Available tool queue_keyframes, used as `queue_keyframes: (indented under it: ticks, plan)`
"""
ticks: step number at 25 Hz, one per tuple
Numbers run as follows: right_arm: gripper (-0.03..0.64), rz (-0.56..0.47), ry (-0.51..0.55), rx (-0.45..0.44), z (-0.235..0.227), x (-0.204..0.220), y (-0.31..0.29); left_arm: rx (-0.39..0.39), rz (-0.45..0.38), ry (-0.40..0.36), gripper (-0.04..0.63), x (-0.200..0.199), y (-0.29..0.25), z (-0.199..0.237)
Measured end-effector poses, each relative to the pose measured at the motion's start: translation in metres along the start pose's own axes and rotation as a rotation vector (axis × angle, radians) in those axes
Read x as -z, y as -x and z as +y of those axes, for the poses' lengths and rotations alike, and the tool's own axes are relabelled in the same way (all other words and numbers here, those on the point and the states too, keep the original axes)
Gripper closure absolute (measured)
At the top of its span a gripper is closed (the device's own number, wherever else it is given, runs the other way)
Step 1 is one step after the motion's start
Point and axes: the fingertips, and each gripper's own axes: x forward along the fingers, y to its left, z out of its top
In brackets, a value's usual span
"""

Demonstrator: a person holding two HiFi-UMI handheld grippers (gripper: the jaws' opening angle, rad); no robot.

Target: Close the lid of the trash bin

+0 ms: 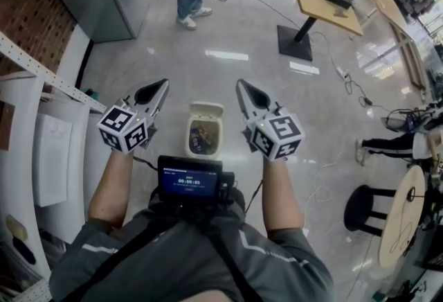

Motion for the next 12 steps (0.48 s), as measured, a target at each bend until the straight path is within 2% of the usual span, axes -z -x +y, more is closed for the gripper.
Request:
queue_keyframes:
  ticks: [5,12]
  plan:
    - [0.606,0.043,-0.044,0.049,-0.002,0.018,-0.042,0.066,0.052,0.017,0.600,0.019,-0.017,0.038]
    - [0.606,0.151,-0.106,0.093,-0.025,0.075,-0.073,0.093,0.157,0.053,0.598,0.070,-0.052,0.057]
